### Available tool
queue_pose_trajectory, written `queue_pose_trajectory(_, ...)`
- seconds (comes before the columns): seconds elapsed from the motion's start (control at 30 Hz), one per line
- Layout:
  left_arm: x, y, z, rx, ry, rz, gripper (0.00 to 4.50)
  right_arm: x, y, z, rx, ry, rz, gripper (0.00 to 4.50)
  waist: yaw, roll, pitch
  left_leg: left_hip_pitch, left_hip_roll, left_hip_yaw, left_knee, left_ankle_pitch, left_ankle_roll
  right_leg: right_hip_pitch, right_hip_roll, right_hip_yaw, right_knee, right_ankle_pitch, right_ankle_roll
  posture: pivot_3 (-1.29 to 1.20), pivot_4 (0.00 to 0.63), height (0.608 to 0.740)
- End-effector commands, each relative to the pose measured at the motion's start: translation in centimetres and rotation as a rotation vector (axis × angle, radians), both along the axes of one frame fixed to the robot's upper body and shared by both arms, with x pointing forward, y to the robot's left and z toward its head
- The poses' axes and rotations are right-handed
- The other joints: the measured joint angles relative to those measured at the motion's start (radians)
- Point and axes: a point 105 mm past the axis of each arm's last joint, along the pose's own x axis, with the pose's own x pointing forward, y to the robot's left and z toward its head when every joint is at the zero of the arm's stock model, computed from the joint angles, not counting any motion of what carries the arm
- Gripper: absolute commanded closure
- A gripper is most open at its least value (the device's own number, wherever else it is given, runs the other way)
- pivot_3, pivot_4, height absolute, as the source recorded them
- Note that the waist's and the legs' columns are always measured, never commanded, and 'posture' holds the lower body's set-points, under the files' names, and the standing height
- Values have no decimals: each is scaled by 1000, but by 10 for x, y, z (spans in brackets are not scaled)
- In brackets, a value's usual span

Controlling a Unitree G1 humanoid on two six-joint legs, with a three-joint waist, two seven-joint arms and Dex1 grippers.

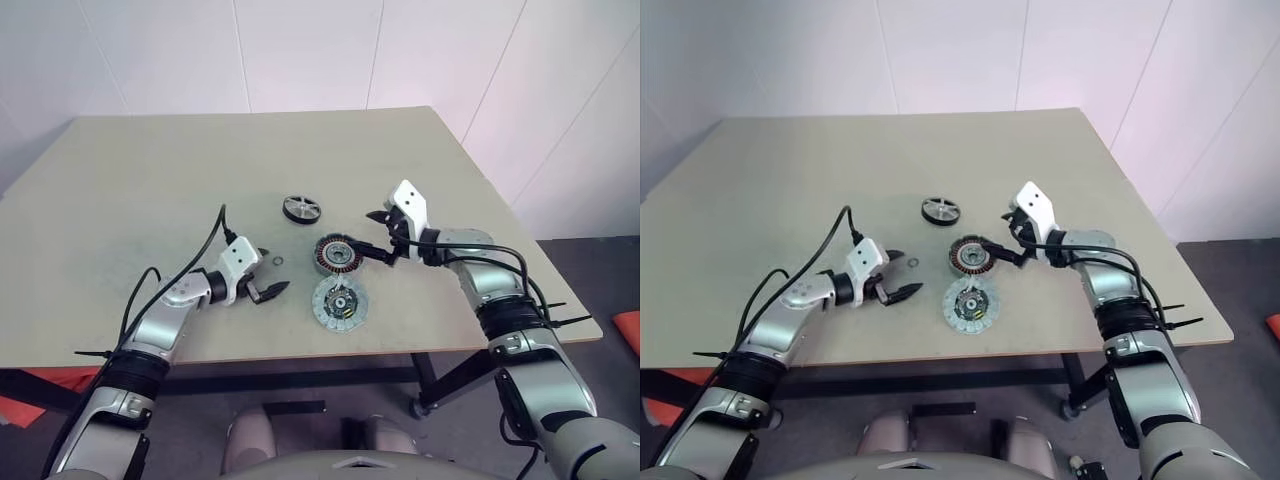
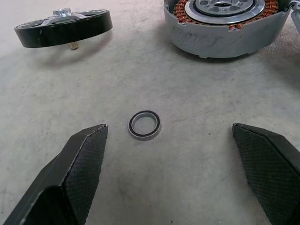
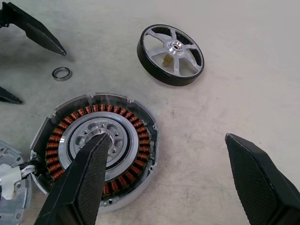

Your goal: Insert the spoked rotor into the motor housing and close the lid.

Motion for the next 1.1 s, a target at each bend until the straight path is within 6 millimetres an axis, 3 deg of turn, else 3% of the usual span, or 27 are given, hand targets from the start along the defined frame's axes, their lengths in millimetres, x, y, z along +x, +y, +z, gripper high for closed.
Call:
queue_pose_trajectory(0.03,0,-6,7,-17,-31,-6,3,3,2,20,2,-68,18,68,0,0,0,0,0,0,0,0,0,0,0,0,0,0,0,0,0,740)
queue_pose_trajectory(0.7,19,-12,14,-81,22,71,3,1,5,17,7,-62,14,68,2,0,0,2,0,0,0,0,0,3,0,0,0,0,0,0,0,740)
queue_pose_trajectory(0.97,16,-9,5,-59,53,74,3,2,3,16,9,-61,5,68,2,0,0,2,0,0,0,0,0,3,0,0,0,0,0,0,0,740)
queue_pose_trajectory(1.1,10,1,-1,-33,67,84,945,2,3,16,11,-62,-5,0,-1,0,0,2,0,0,0,0,0,3,0,0,0,0,0,0,0,740)
